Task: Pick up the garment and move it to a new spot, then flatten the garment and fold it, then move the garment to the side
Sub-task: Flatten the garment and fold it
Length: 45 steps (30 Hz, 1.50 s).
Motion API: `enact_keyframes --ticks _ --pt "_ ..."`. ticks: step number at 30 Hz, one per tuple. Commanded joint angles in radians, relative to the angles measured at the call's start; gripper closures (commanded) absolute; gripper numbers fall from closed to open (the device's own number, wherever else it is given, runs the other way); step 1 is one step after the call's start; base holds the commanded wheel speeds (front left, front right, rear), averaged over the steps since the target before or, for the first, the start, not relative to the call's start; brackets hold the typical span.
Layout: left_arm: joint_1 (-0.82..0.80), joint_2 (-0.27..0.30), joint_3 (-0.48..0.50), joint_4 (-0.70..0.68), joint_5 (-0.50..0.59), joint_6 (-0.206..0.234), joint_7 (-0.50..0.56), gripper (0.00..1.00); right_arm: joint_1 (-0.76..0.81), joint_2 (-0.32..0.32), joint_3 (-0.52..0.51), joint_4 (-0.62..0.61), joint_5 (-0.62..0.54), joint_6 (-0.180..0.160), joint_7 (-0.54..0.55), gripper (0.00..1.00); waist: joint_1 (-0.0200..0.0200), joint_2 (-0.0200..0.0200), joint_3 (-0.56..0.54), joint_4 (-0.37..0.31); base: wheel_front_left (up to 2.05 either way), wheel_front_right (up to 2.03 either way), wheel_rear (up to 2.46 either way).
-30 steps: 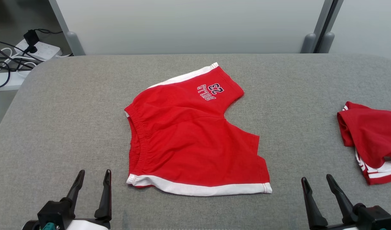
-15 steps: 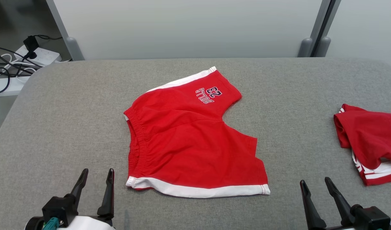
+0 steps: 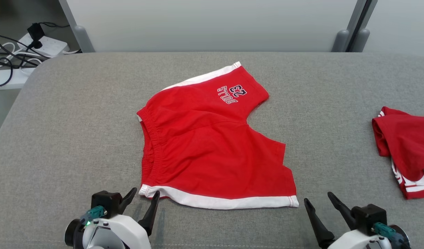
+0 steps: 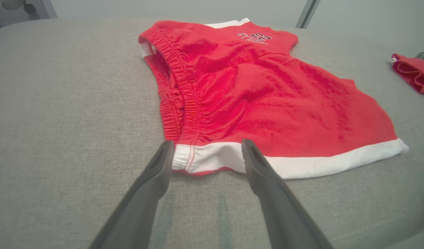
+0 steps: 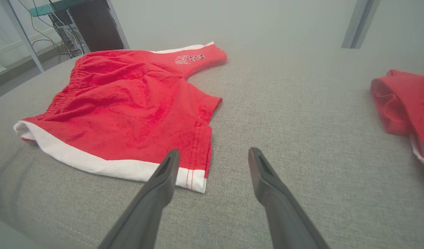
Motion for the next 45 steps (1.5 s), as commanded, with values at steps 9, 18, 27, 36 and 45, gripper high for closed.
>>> enact_keyframes --ticks 9,18,27,36,45 --pt "-0.157 -0.001 0.014 0.112 -0.020 -0.045 0.045 0.00 -0.155 -0.066 0.163 0.128 0.062 -0.003 0.014 0.00 0.0000 0.0000 0.078 -0.002 0.00 0.00 0.00" --pt "-0.228 -0.010 0.007 0.212 -0.029 -0.071 0.054 0.00 -0.256 -0.080 0.244 0.224 0.101 -0.003 -0.005 0.00 0.0000 0.0000 0.136 -0.005 0.00 0.00 0.00" --pt "-0.235 -0.014 -0.009 0.236 -0.027 -0.078 0.043 1.00 -0.279 -0.086 0.275 0.280 0.153 -0.003 -0.010 1.00 0.0000 0.0000 0.141 -0.001 0.00 0.00 0.00" --pt "-0.123 0.035 -0.033 0.099 -0.042 -0.072 0.113 1.00 -0.109 -0.112 0.176 0.133 0.181 -0.003 0.026 1.00 0.0000 0.0000 0.115 0.013 0.00 0.00 0.00" --pt "0.037 0.132 -0.029 -0.156 -0.077 -0.014 0.246 1.00 0.174 -0.084 0.007 -0.210 0.125 -0.003 0.204 1.00 0.0000 0.0000 0.114 -0.008 0.00 0.00 0.00"
